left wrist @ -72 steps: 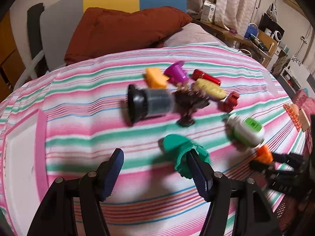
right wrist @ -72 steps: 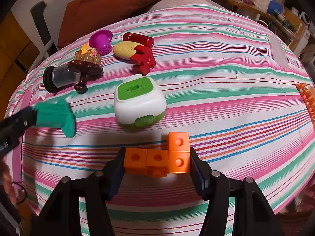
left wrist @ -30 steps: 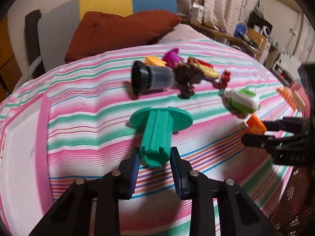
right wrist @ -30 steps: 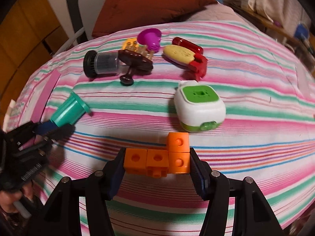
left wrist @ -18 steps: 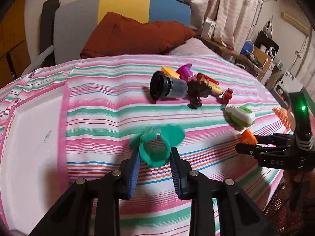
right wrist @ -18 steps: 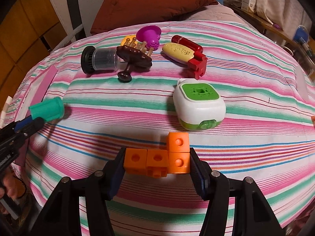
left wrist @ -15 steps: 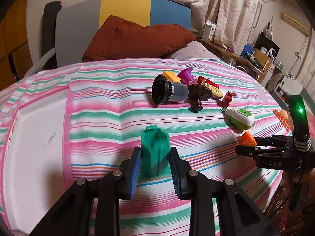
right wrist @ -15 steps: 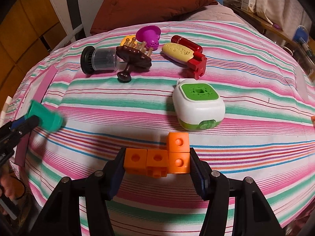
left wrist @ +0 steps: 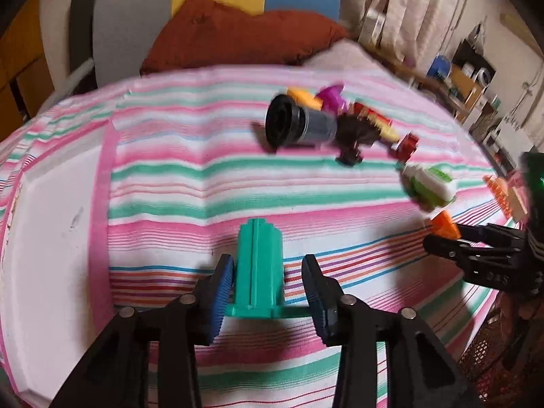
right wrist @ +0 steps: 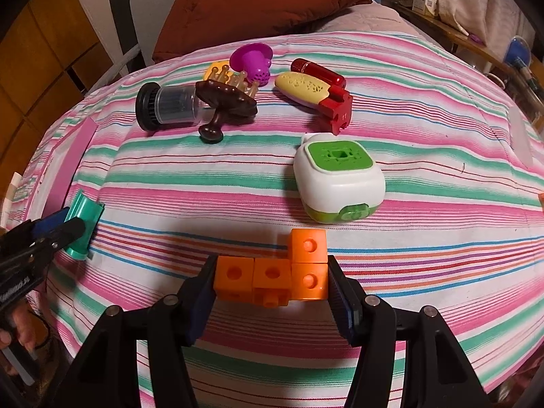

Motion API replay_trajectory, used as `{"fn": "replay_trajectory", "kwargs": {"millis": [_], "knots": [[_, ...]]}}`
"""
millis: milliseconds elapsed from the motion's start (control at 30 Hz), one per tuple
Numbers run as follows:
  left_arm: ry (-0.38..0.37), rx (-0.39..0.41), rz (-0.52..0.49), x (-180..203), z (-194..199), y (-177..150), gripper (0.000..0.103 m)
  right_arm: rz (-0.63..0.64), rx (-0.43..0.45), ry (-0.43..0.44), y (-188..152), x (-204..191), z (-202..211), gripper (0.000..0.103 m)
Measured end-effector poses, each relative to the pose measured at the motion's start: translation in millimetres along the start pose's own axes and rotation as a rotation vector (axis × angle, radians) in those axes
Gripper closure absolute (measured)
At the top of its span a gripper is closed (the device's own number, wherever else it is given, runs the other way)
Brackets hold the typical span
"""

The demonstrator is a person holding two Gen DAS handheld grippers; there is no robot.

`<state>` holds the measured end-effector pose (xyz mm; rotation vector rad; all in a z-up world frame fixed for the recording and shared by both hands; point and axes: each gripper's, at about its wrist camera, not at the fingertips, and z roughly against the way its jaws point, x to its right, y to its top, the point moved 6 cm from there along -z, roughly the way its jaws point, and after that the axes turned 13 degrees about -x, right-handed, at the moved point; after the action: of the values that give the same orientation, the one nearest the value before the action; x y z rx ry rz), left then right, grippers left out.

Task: Organize rigid objects
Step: 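Grasp the teal-green stand with the left gripper while the right gripper holds the orange cubes, then carry the teal stand into the white tray and release it with the left gripper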

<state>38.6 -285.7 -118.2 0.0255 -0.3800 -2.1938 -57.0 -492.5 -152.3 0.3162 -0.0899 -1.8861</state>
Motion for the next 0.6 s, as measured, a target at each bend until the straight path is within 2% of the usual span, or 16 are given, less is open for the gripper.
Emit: {"fn": "replay_trajectory", "kwargs": {"millis": [100,133,333,467,600], "knots": [[0.002,-0.063,-0.004,1.1,-6.5,5.1,0.064,-0.005,-0.001,0.000,-0.3,1.1,0.0,0.043],[-0.003,-0.059,-0.009,2.0,-4.6,5.4,0.073,-0.008,0.000,0.000,-0.3,1.7,0.1,0.043],[0.000,0.019,-0.057,6.9,22.8,-2.7,0.073,-0.010,-0.004,-0.006,0.0,1.7,-0.9,0.043],[-0.068,0.042,-0.015,-5.4,35.0,-4.8,0.073,-0.003,-0.002,-0.012,0.0,0.8,-2.0,0.043],[-0.090,0.075,0.021,-22.3,46.4,-4.9,0.073,-0.004,0.004,-0.017,0.1,-0.8,-2.8,0.043]]}}
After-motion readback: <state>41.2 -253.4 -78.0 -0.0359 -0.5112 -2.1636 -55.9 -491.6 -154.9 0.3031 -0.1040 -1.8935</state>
